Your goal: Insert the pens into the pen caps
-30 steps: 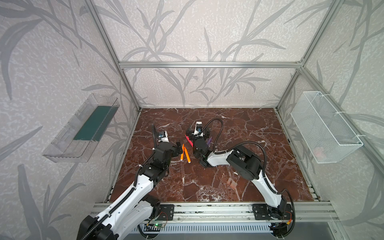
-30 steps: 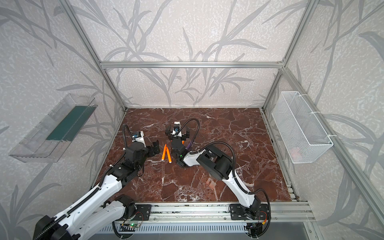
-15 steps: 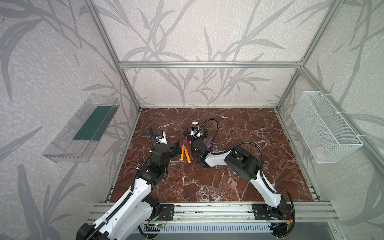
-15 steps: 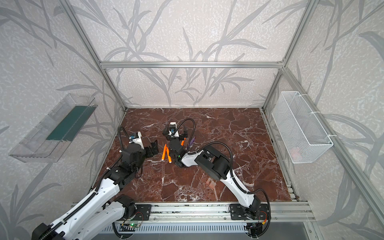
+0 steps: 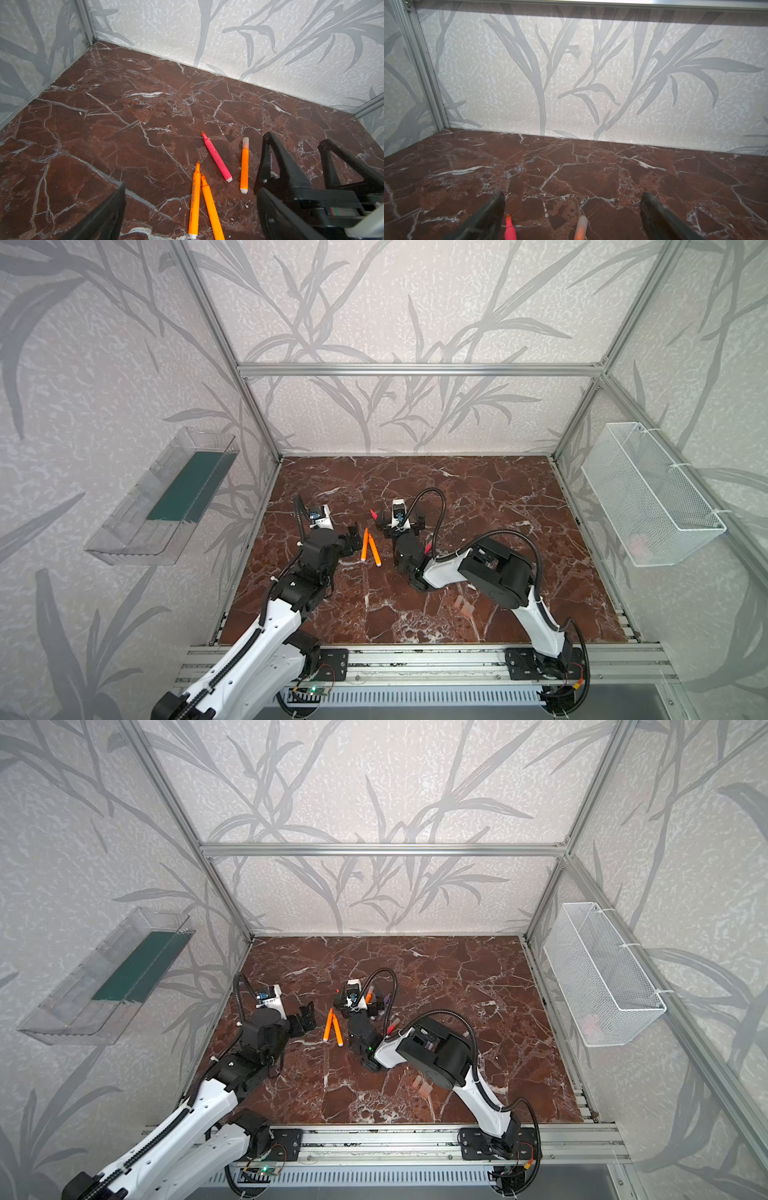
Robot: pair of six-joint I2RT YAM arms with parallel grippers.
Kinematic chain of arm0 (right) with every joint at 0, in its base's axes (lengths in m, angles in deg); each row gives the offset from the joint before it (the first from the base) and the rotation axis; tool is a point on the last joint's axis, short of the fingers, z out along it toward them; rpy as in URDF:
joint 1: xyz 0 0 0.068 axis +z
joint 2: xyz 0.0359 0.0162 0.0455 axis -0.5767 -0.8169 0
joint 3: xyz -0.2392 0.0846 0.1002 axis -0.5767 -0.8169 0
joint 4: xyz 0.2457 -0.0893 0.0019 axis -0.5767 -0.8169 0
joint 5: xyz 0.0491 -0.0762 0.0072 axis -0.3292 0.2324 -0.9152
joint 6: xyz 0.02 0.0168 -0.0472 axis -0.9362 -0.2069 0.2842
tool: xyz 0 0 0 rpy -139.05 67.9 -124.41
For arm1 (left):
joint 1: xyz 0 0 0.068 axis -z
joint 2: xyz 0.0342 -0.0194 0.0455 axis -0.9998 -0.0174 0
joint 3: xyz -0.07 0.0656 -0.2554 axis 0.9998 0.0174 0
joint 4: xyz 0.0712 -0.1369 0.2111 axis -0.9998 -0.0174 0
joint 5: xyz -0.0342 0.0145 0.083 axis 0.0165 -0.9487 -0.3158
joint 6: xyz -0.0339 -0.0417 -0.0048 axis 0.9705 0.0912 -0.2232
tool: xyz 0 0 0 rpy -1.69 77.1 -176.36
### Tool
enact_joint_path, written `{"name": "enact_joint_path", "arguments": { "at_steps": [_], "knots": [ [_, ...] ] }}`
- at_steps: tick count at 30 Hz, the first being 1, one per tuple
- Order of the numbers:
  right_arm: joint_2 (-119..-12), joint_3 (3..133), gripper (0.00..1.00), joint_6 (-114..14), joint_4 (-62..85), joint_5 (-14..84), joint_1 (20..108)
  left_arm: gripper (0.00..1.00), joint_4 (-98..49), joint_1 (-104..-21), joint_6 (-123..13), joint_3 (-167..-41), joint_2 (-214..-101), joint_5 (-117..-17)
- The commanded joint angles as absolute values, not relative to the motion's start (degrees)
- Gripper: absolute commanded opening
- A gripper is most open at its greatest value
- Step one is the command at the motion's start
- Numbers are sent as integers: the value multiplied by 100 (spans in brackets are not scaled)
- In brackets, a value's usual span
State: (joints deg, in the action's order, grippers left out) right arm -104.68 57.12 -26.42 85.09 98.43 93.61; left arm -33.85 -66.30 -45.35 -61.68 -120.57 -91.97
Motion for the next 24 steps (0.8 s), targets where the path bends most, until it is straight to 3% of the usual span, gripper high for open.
{"name": "enact_joint_path", "arguments": {
  "at_steps": [1, 7, 12, 15, 20, 24],
  "knots": [
    [-10092, 5494, 99, -2953, 8523, 9899, 9512, 97, -3561, -6668, -4399, -6133, -11967, -9228],
    [-9229, 5143, 99, -3428, 7304, 9451, 9655, 96, -3469, -6668, -4381, -6014, -11998, -9239],
    [-7969, 4990, 99, -4263, 4876, 9199, 9629, 84, -3224, -6668, -4394, -5874, -12119, -8825],
    [-7326, 4857, 94, -4700, 3723, 9483, 9591, 76, -3059, -6668, -4365, -5808, -12171, -8541],
    [-6322, 4209, 86, -5878, 2220, 9660, 9431, 76, -2717, -6659, -4553, -5699, -12284, -7378],
    [-5620, 3678, 77, -7008, 1209, 9174, 8902, 76, -2459, -6618, -4361, -5557, -12374, -6648]
  ]
}}
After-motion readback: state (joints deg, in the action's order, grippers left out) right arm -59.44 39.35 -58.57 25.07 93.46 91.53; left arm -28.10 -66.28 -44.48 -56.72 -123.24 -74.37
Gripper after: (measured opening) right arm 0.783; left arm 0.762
